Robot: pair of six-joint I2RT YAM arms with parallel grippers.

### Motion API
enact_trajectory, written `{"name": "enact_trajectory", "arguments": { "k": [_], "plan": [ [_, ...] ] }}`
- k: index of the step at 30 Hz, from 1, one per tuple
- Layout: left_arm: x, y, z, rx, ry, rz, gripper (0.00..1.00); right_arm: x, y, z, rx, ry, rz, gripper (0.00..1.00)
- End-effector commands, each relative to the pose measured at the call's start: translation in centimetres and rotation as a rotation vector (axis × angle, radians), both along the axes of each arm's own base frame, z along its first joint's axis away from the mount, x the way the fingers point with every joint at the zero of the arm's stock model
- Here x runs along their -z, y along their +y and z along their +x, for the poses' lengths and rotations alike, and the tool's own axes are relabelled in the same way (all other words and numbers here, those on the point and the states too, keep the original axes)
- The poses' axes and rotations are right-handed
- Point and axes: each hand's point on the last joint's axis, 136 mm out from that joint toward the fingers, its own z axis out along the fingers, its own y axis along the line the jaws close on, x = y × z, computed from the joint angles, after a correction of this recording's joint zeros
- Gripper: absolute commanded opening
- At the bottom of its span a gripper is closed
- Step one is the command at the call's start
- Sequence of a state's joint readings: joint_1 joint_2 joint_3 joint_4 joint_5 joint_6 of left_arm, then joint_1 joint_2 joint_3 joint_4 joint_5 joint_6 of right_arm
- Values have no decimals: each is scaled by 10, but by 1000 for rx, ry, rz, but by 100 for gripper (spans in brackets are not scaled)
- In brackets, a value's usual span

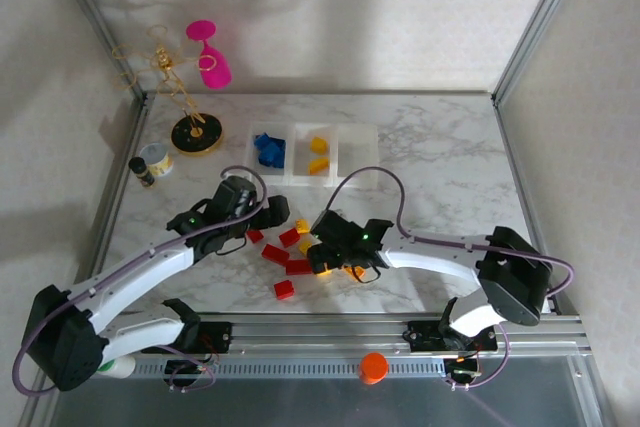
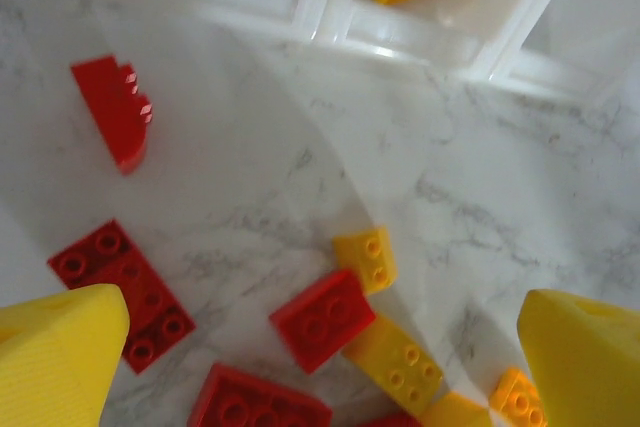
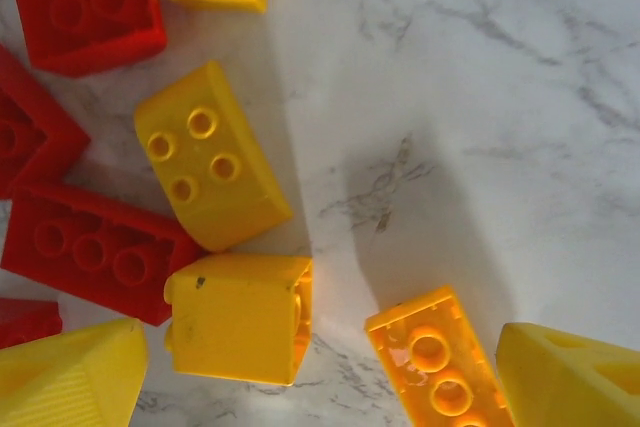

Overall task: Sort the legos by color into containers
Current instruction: Place the lego in the container, then pick up the lego from the bottom-center of the table.

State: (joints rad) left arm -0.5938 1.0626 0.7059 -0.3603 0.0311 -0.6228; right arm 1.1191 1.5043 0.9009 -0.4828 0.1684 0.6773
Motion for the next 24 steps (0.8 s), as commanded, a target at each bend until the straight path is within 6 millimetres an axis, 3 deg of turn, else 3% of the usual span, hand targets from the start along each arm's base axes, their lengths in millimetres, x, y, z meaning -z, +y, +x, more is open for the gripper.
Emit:
{"name": "enact_trajectory", "arguments": {
  "k": [1, 10, 24],
  "plan": [
    [11, 6, -23, -7, 61, -28, 100, 3, 10, -7, -4, -15, -22, 89],
    [9, 12, -43, 0, 71, -71, 100, 17, 21, -17, -16, 12, -23, 79],
    [6, 14, -41, -10, 69, -56, 99, 26, 26, -9, -20, -11, -71, 63]
  ]
}}
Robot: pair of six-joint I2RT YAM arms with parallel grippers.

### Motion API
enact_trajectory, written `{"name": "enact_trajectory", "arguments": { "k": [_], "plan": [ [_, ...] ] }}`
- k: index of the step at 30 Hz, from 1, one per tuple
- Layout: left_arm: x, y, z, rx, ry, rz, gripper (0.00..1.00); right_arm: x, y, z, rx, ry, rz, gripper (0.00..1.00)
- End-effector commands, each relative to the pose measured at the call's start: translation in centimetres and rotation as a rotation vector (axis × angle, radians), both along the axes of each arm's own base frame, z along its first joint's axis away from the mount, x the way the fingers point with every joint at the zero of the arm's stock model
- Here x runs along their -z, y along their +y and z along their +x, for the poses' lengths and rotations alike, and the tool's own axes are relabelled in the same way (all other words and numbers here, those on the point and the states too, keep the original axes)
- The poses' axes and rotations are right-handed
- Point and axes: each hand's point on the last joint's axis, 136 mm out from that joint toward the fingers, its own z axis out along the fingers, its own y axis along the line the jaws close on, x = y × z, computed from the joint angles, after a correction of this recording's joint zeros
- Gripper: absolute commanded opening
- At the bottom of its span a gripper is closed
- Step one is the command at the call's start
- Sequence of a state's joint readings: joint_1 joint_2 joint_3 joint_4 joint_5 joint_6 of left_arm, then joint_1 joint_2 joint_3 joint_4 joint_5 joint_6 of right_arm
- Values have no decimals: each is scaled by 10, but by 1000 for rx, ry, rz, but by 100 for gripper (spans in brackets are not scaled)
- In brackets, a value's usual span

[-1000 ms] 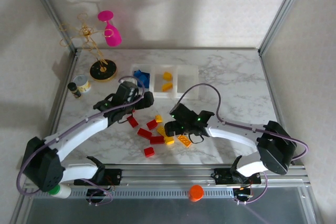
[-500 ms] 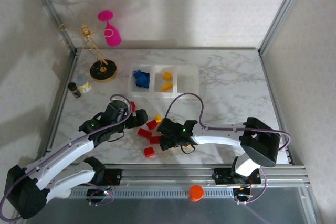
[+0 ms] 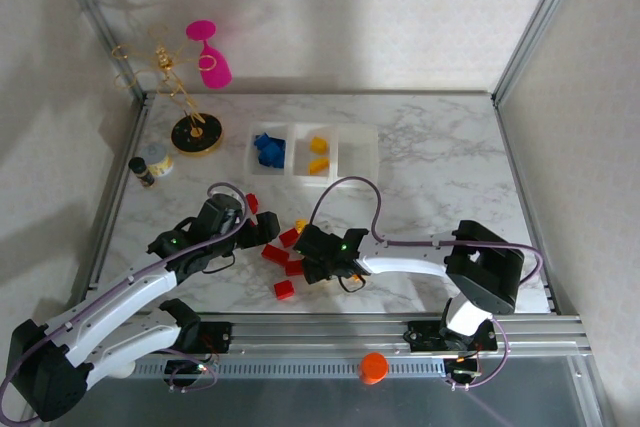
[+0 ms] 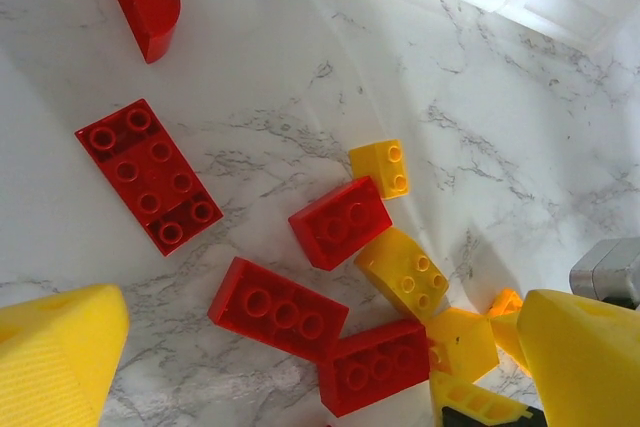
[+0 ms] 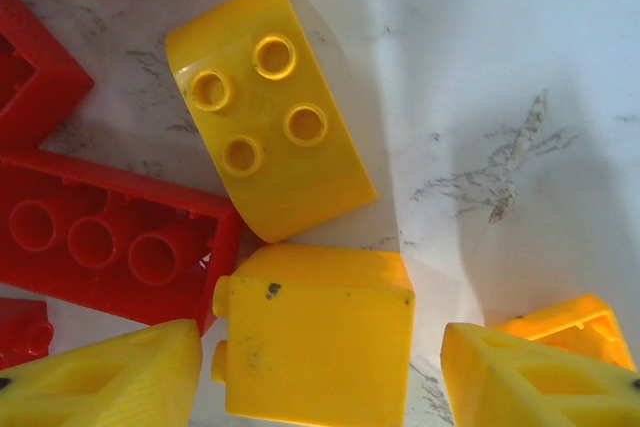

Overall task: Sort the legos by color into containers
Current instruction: Pick up the lego from the bottom-center of the table.

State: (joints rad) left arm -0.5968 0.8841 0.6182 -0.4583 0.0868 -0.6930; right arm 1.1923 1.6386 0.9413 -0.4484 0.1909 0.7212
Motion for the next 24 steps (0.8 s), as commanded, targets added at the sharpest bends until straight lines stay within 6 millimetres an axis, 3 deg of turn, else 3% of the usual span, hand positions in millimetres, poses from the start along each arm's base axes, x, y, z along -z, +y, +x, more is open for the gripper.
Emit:
{"name": "enact_trajectory", "arguments": {
  "k": [1, 13, 24],
  "plan": [
    [0, 2, -3, -4, 14, 21, 100, 0, 4, 5, 7, -29, -24, 62],
    [-9, 2, 1, -14, -14, 4, 100, -11, -2, 7, 47, -45, 3, 44],
    [-29, 10, 7, -56, -64, 18, 100, -66, -8, 33, 105, -124, 114, 43]
  ]
}}
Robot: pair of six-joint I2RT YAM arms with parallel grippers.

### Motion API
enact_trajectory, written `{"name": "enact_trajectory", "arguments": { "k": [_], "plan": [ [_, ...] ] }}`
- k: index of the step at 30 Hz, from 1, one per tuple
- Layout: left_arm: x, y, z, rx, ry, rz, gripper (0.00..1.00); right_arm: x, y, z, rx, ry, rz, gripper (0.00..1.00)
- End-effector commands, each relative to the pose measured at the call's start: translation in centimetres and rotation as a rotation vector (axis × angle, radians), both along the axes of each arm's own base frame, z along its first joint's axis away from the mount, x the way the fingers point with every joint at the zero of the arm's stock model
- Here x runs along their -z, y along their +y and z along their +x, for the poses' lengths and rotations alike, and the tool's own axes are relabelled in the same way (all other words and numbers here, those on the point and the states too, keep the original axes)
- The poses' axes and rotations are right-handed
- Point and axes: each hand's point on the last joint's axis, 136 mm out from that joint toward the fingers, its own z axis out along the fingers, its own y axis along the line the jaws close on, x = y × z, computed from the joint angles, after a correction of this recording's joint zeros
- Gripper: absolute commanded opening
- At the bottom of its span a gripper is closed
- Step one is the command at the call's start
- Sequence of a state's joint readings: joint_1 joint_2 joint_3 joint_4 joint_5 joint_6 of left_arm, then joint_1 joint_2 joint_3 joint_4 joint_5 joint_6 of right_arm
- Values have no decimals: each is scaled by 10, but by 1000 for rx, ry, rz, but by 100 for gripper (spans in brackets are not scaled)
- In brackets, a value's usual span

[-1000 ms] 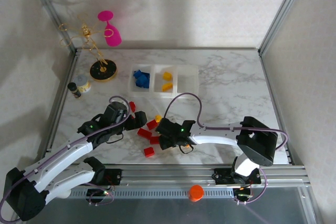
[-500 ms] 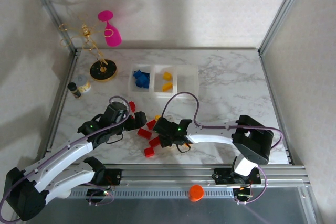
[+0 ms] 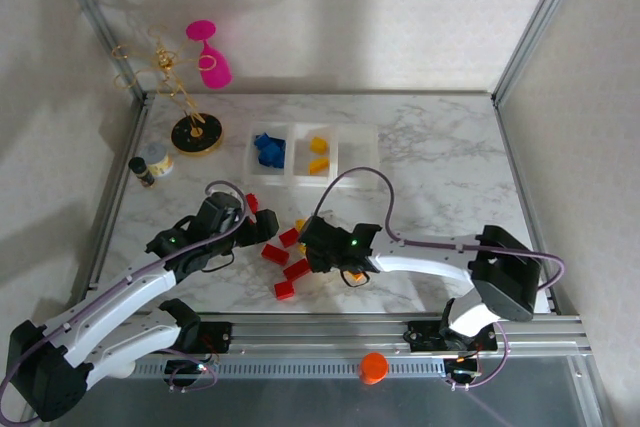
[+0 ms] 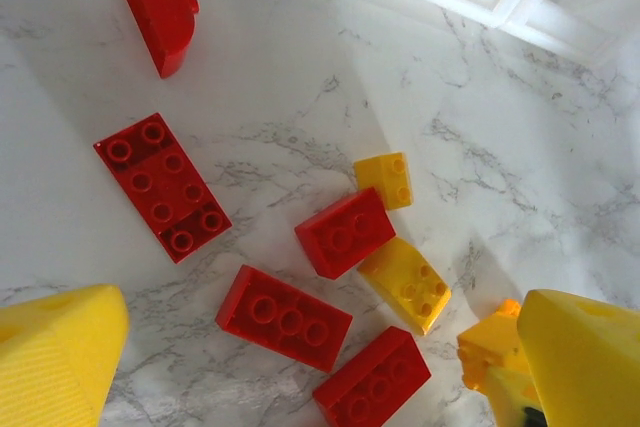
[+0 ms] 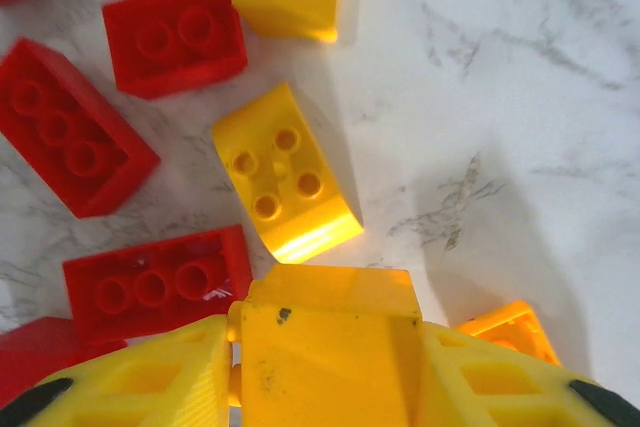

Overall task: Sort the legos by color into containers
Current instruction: Place the lego in the container.

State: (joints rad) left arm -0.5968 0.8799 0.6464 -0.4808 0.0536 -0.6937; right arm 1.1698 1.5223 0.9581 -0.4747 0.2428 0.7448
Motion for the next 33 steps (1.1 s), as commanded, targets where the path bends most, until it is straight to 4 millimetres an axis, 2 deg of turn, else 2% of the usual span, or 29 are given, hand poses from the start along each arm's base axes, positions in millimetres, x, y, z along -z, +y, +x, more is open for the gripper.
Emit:
{"name": "enact_trajectory", "arguments": {
  "k": [1, 9, 16, 23, 27, 33],
  "plan": [
    [-22, 7, 3, -36, -50, 6, 100, -28, -8, 20, 47, -53, 34, 43],
    [-38, 16, 10, -86, -97, 31, 100, -79, -11, 70, 88, -174, 108, 44],
    [-50, 18, 23, -121, -137, 51, 100, -103, 2, 122, 102, -264, 130, 43],
    [-66, 8, 43, -141, -179, 21, 100, -106, 20, 183, 117, -326, 159, 43],
    [-71, 3, 55, -149, -182, 23, 100, -98, 24, 219, 136, -351, 127, 42],
    [-69, 0, 67, -183, -186, 1, 100, -82, 33, 272, 136, -375, 93, 43]
  ]
}}
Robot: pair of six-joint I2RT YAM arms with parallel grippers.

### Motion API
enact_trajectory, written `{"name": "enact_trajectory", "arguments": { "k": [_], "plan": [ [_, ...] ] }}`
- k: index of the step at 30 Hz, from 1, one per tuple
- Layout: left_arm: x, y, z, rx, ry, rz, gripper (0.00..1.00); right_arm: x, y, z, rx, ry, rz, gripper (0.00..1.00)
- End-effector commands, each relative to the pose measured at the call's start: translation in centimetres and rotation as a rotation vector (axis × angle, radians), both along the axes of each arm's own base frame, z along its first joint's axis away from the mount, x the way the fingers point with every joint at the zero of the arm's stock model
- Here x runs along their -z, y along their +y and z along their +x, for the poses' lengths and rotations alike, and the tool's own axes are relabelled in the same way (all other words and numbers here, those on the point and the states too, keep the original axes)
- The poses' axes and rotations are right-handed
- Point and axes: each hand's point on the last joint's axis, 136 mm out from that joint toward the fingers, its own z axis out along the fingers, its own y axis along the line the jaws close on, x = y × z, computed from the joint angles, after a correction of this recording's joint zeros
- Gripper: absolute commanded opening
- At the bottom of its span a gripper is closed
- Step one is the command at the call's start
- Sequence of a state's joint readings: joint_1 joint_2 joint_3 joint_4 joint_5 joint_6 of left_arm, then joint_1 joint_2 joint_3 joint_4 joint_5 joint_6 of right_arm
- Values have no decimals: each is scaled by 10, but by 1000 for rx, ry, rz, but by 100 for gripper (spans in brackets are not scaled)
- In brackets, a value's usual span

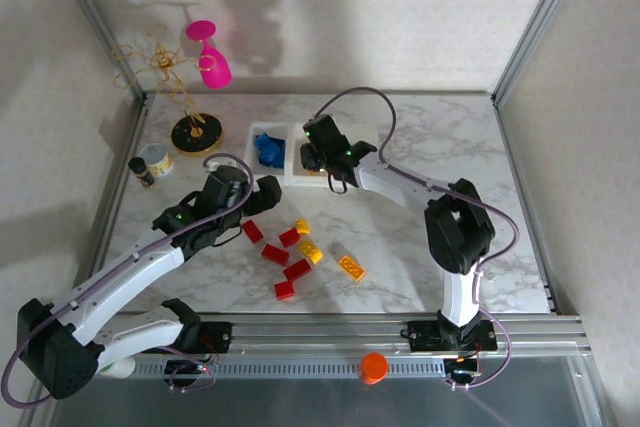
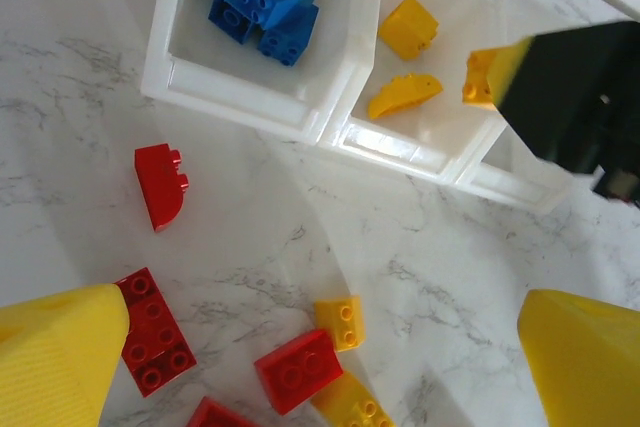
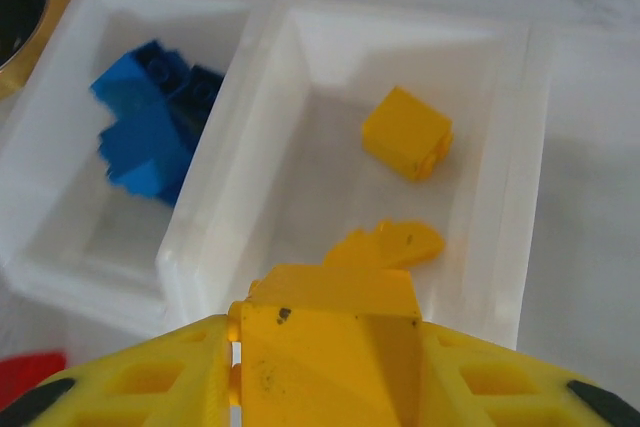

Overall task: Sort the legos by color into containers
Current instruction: Place the lego in the container, then pick up the lego from the bottom-center of the table.

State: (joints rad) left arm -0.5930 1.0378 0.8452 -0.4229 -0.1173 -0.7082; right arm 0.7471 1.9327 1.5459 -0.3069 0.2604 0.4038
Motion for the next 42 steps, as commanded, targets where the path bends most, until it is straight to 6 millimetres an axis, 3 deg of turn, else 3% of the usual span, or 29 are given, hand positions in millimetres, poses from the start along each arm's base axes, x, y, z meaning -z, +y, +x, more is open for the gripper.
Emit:
{"name": "enact_trajectory", "arguments": {
  "k": [1, 4, 7, 12, 17, 22, 24, 30, 38, 42],
  "plan": [
    [-13, 1, 12, -45, -45, -32, 100, -2, 8, 33, -19, -48, -12, 44],
    [-13, 4, 14, -61, -45, -27, 100, 11, 5, 57, -3, -10, -21, 50],
    [-13, 0, 14, -36, -46, -29, 100, 6, 6, 72, 3, -29, -25, 58],
    [-13, -1, 12, -26, -36, -29, 100, -11, 9, 68, -28, -45, -4, 64],
    [-12, -10, 3, 29, -28, -45, 100, -28, 4, 33, -69, -30, 77, 69],
    [-4, -15, -8, 73, -22, -70, 100, -23, -15, -6, -77, 12, 62, 72],
    [-2, -15, -13, 81, -20, -74, 100, -19, -14, -29, -95, 28, 53, 73],
    [8, -13, -25, 95, -1, -84, 100, 0, -21, -83, -100, 45, 2, 74],
    [27, 2, -44, 55, 41, -93, 100, 40, -8, -143, -158, 102, -57, 75],
    [34, 10, -50, 28, 57, -82, 100, 65, 4, -162, -192, 146, -73, 73]
  ]
}}
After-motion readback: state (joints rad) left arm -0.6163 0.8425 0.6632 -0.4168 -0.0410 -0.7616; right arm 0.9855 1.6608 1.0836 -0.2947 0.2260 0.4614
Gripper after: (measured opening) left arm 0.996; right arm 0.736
